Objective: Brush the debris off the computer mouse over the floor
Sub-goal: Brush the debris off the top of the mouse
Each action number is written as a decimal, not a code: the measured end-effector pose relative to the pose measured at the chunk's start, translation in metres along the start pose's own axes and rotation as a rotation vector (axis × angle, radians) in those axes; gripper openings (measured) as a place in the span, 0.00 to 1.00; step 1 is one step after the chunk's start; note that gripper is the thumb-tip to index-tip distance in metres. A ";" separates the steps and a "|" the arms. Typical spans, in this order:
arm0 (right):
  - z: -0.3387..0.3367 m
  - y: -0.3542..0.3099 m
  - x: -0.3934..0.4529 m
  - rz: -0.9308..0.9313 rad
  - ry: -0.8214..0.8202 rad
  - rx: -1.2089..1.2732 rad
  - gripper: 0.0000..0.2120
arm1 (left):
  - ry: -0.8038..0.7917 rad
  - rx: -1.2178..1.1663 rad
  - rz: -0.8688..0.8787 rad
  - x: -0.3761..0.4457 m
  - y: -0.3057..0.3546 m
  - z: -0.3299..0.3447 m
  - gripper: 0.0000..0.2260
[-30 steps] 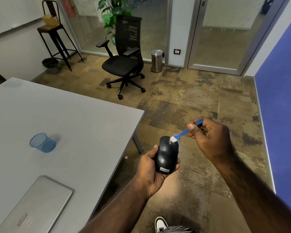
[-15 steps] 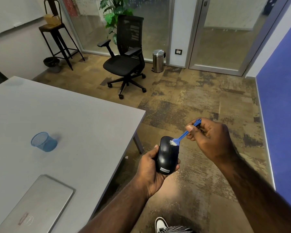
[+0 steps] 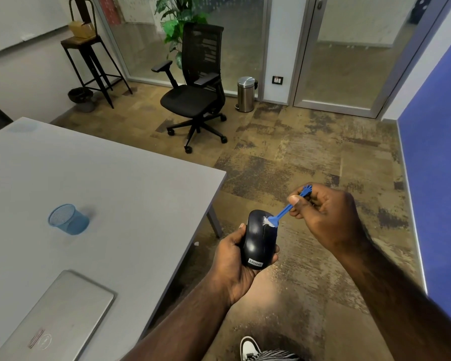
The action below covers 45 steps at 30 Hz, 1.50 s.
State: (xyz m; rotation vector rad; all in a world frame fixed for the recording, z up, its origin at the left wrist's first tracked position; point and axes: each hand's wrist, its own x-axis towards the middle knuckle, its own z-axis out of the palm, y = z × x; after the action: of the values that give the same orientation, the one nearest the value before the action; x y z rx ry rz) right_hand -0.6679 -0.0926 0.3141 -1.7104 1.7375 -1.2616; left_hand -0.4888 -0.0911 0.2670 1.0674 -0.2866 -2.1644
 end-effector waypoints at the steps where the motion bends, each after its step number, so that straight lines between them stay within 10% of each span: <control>1: 0.000 0.000 0.000 -0.002 -0.010 -0.001 0.03 | 0.004 0.003 0.001 0.000 0.000 0.000 0.23; 13: -0.001 -0.009 -0.002 -0.056 -0.156 0.088 0.14 | 0.007 -0.010 -0.001 0.001 -0.002 0.001 0.24; 45: 0.002 0.011 0.002 0.028 0.033 0.042 0.04 | -0.038 -0.038 -0.017 -0.002 0.000 -0.003 0.24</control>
State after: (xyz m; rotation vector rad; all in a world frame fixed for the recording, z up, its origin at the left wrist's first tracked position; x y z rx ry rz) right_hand -0.6730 -0.0970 0.3053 -1.6443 1.7352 -1.3123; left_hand -0.4861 -0.0896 0.2662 1.0115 -0.2531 -2.1988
